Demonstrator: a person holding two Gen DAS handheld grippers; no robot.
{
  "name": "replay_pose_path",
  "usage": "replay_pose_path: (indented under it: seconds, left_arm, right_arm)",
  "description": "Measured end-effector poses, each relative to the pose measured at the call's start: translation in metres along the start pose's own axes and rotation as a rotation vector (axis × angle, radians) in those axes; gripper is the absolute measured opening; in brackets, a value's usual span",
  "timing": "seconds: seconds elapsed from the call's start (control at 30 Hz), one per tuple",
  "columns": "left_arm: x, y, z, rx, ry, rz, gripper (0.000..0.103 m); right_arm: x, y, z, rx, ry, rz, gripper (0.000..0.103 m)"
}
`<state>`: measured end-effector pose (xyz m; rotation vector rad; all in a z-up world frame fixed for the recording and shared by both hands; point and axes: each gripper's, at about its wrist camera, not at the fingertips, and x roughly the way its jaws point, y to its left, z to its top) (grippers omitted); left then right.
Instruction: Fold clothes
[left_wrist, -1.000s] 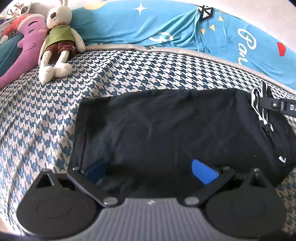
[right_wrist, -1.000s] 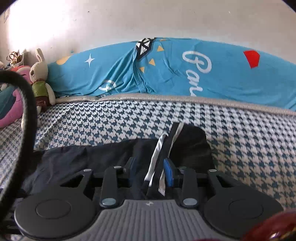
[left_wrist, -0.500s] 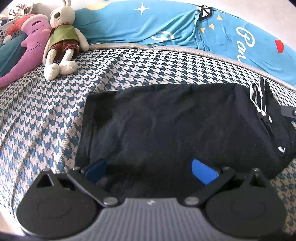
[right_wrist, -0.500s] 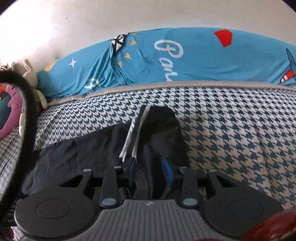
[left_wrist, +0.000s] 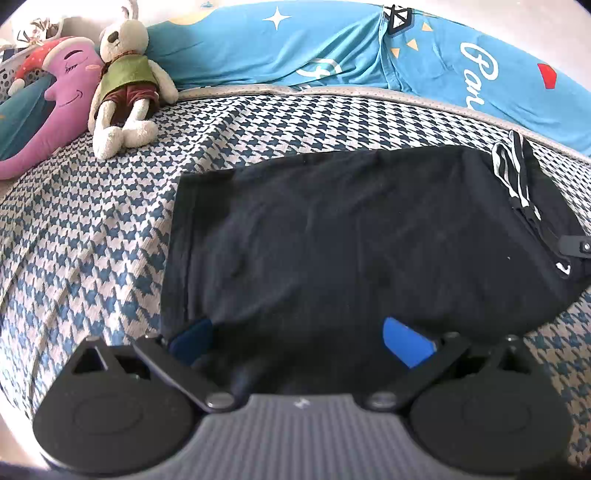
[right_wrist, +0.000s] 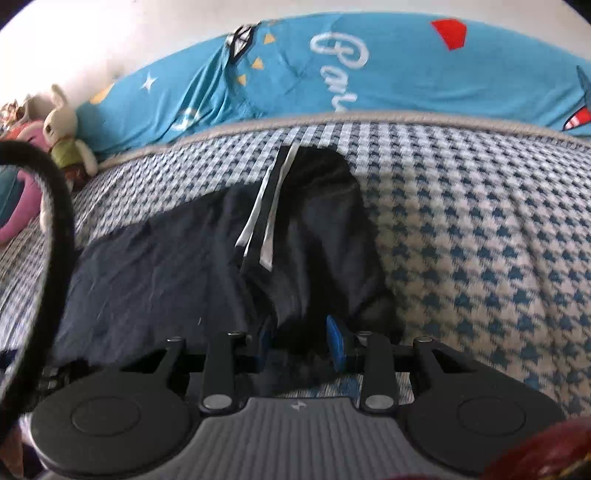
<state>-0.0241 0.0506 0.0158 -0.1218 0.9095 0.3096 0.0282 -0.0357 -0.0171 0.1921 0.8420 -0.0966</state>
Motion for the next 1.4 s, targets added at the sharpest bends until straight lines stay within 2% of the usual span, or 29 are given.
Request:
replay_pose_path:
  seconds: [0.13,0.27,0.4,0.5,0.83,1.03,1.2,1.27,1.4]
  left_arm:
    - [-0.002,0.002,-0.001,0.001,-0.001,-0.006,0.103]
    - [-0.002,0.001,-0.001,0.008,-0.001,-0.007,0.103]
    - [-0.003,0.002,-0.001,0.006,0.0,-0.009,0.103]
    - [-0.003,0.002,-0.001,0.008,-0.001,-0.008,0.103]
    - [-0.004,0.002,-0.001,0.006,-0.007,-0.01,0.103]
    - [-0.004,0.007,0.0,-0.014,-0.002,0.003,0.103]
    - [-0.005,0.013,0.001,-0.026,0.023,0.0,0.103]
    - [-0.006,0.018,0.003,-0.04,0.039,-0.002,0.103]
    - [-0.009,0.035,0.011,-0.092,0.07,-0.009,0.103]
  right_arm:
    - [-0.008,0.002,-0.008,-0.011,0.021,0.022,0.032]
    - [-0.02,0.0,-0.013,0.029,0.003,0.04,0.032]
    - [-0.039,0.005,-0.014,0.017,-0.101,0.055,0.032]
    - [-0.038,0.009,-0.012,0.004,-0.131,0.052,0.032]
    - [-0.005,0.015,-0.008,0.042,-0.089,0.029,0.032]
    - [0.009,0.021,-0.008,0.04,-0.038,0.028,0.041]
    - [-0.008,0.026,-0.005,0.044,-0.076,-0.033,0.04]
    - [-0.019,0.031,-0.003,0.028,-0.116,-0.029,0.04]
    - [-0.031,0.05,-0.004,-0.027,-0.152,0.092,0.04]
